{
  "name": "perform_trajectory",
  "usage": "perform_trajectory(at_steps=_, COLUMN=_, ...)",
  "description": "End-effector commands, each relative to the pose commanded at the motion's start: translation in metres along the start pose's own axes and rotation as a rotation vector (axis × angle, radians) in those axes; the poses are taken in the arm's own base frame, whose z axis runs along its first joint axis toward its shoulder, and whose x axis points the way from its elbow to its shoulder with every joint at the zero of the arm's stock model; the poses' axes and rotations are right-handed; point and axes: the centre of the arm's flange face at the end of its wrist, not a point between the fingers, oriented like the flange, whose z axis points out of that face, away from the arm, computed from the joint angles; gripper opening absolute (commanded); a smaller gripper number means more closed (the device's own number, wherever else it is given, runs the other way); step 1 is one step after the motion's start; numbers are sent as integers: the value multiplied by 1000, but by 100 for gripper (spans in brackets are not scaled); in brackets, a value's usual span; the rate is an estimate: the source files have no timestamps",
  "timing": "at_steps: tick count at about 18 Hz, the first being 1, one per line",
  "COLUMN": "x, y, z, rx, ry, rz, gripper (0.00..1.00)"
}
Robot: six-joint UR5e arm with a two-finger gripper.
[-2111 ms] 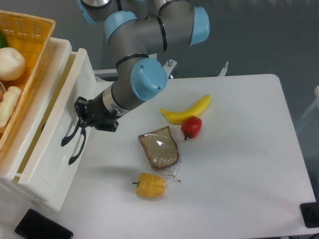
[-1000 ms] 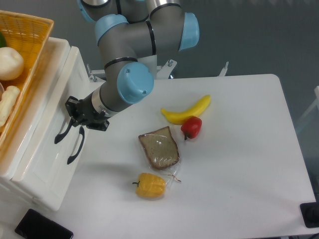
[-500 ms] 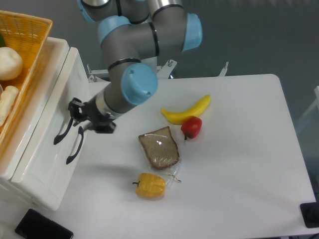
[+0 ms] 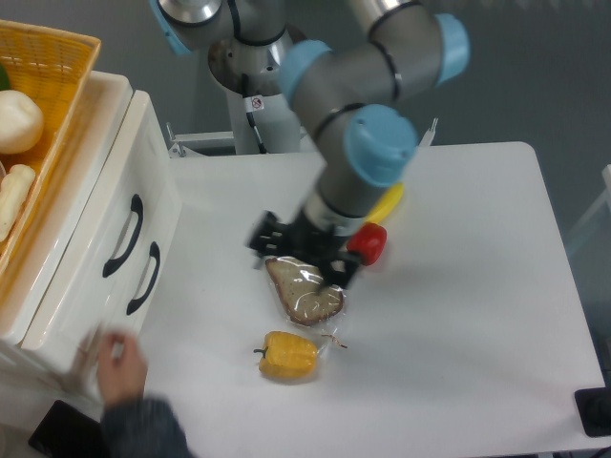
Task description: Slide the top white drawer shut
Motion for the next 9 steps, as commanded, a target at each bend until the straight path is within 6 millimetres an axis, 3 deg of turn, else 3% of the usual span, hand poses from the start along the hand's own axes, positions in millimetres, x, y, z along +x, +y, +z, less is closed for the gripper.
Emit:
perform_trajectory(at_steps=6, x=-51, y=32, z=30, rx=-129, ry=-11, rz=357, gripper=100)
perform_trajectory(at_steps=9, x=-64, y=44, z=24, rx=-127, ry=-12, rz=464, gripper=100)
